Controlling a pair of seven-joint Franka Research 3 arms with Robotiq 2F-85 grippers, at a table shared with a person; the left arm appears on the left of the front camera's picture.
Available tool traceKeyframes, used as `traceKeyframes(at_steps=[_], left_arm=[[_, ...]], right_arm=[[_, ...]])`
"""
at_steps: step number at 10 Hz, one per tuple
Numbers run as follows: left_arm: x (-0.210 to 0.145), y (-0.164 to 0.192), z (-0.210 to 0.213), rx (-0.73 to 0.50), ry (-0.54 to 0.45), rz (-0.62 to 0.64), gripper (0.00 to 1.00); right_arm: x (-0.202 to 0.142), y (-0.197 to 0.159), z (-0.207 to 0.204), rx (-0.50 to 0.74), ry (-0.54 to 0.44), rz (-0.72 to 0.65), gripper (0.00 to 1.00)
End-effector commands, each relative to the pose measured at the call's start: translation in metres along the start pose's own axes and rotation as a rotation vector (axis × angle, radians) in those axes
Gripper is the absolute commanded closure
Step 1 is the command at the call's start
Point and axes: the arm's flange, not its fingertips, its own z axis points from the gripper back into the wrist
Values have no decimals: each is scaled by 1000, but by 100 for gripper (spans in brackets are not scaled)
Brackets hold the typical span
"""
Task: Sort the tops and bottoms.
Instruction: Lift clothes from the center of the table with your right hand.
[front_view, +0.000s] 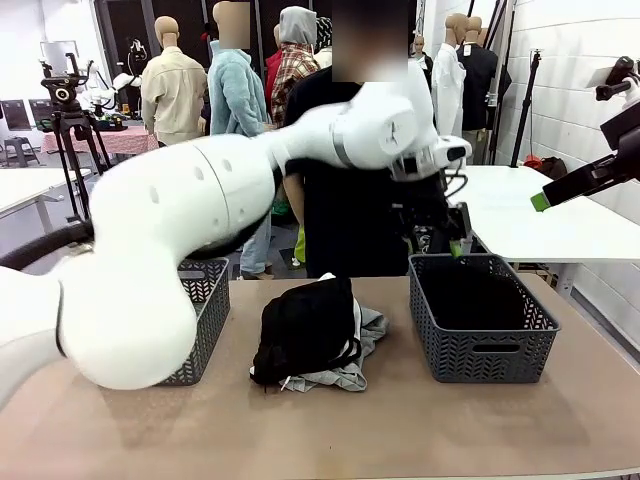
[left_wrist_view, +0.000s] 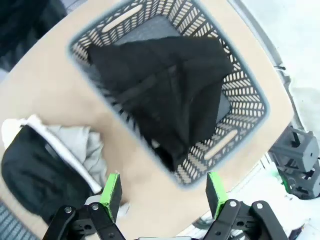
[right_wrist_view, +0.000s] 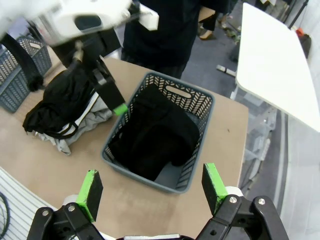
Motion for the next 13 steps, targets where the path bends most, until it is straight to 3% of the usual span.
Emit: traceKeyframes(at_steps=[1, 4, 5, 11, 13], left_arm=[[-150, 15, 14, 27, -70, -5, 13], [-236, 4, 28, -13, -278, 25, 13], [-5, -25, 66, -10, -102, -16, 13], [-3, -26, 58, -9, -100, 2, 13], [-48, 36, 59, 85, -72, 96, 13]], right_arm=[[2, 0, -3, 9, -12, -1, 0], [2, 0, -3, 9, -12, -1, 0], [2, 0, -3, 9, -12, -1, 0], [2, 0, -3, 9, -12, -1, 0], [2, 0, -3, 9, -12, -1, 0]])
